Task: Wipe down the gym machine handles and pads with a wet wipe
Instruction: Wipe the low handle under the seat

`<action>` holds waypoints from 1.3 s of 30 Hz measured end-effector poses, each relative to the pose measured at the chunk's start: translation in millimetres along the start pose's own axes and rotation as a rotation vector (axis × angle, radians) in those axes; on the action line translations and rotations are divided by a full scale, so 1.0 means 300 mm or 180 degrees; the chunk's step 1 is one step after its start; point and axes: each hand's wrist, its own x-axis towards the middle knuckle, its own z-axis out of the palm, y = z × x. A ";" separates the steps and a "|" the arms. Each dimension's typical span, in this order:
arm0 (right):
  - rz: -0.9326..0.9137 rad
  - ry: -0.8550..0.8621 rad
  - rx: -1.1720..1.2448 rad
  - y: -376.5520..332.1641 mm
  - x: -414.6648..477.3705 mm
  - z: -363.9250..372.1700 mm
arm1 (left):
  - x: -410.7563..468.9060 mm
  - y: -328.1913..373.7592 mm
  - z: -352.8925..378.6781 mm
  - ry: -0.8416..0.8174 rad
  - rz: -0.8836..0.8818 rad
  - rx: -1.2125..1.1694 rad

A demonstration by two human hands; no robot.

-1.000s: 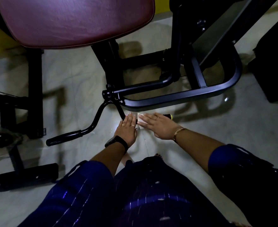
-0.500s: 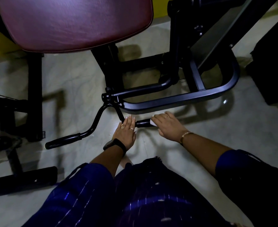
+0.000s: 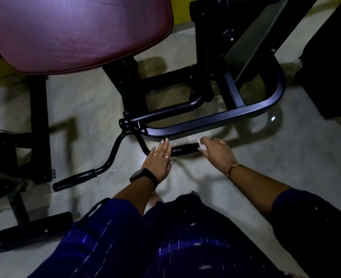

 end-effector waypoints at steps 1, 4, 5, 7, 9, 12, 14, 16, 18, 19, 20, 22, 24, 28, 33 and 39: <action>0.0047 0.0078 0.0003 0.001 -0.016 0.002 | 0.006 0.010 -0.004 0.0006 0.0031 0.0007; 0.0364 0.0110 0.0300 -0.016 -0.050 0.015 | 0.027 0.038 -0.017 0.0035 0.0123 0.0037; 0.0472 0.0087 0.0476 -0.028 -0.057 0.021 | 0.034 0.047 -0.019 0.0029 0.0156 0.0047; 0.0571 0.0095 0.0830 -0.065 -0.066 0.029 | 0.042 0.060 -0.022 0.0000 0.0197 0.0026; 0.0550 0.0140 0.1101 -0.098 -0.060 0.023 | 0.046 0.067 -0.023 -0.0021 0.0215 -0.0020; 0.0639 -0.0023 0.1339 -0.111 -0.022 0.017 | 0.046 0.070 -0.025 -0.0053 0.0214 -0.0102; 0.0827 -0.0222 0.1576 -0.104 0.010 0.015 | 0.045 0.070 -0.026 -0.0070 0.0215 -0.0123; 0.0972 -0.0350 0.1811 -0.094 0.028 0.020 | 0.046 0.070 -0.024 -0.0076 0.0208 -0.0160; 0.1196 -0.0367 0.1967 -0.092 0.027 0.029 | 0.049 0.070 -0.021 -0.0063 0.0195 -0.0173; 0.1390 -0.0333 0.2070 -0.097 0.018 0.035 | 0.050 0.070 -0.021 -0.0057 0.0192 -0.0170; 0.1605 -0.0267 0.2177 -0.108 0.004 0.041 | 0.050 0.071 -0.022 -0.0055 0.0188 -0.0169; 0.1890 -0.0055 0.2302 -0.146 -0.038 0.061 | 0.049 0.073 -0.026 -0.0052 0.0180 -0.0164; 0.1805 0.0173 0.2258 -0.196 -0.081 0.085 | 0.049 0.075 -0.027 -0.0042 0.0170 -0.0173; 0.1457 0.0204 0.1928 -0.237 -0.086 0.119 | 0.051 0.074 -0.030 -0.0073 0.0169 -0.0184; 0.1446 -0.0347 0.1884 -0.137 0.021 0.061 | 0.046 0.079 -0.037 -0.0094 0.0167 -0.0198; 0.2751 -0.0393 0.4785 -0.048 0.003 0.043 | 0.043 0.078 -0.034 -0.0119 0.0164 -0.0172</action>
